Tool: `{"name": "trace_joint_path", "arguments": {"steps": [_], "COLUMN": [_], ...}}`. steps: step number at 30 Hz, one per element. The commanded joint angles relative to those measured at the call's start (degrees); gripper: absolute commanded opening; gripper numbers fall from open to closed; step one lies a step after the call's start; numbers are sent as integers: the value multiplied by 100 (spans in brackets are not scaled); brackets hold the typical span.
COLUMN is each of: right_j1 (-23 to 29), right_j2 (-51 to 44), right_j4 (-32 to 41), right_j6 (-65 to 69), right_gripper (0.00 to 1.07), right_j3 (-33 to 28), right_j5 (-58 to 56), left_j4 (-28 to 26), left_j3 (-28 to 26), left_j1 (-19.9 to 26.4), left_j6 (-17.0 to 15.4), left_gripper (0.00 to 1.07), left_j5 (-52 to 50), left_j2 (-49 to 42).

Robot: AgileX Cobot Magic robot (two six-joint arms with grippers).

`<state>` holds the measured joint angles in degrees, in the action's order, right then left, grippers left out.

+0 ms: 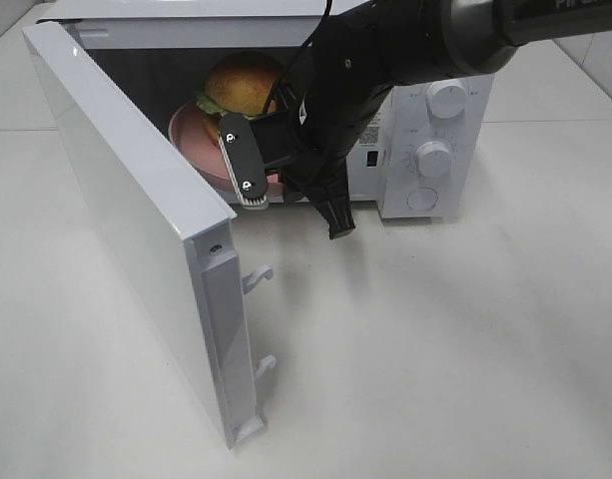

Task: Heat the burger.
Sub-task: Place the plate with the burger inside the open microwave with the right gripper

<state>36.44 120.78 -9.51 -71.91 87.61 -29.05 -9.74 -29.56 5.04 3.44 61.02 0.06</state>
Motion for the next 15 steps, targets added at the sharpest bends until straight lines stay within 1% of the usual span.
{"name": "trace_joint_path", "arguments": {"steps": [1, 6, 15], "right_j1": [-23, -23, -40], "right_j2": [-6, 252, 281], "right_j4": [-143, -143, -441], "right_j6": [138, 269, 458], "right_gripper": [0, 0, 0], "right_j3": [235, 653, 819], "right_j5": [201, -40, -40], "left_j4": [-46, -46, -46], "left_j3": [0, 0, 0], "left_j1": [6, 6, 6], "left_j6": [-17, -17, -17], "left_gripper": [100, 100, 100], "left_j5": [23, 23, 23], "left_j2": [-6, -6, -6]}}
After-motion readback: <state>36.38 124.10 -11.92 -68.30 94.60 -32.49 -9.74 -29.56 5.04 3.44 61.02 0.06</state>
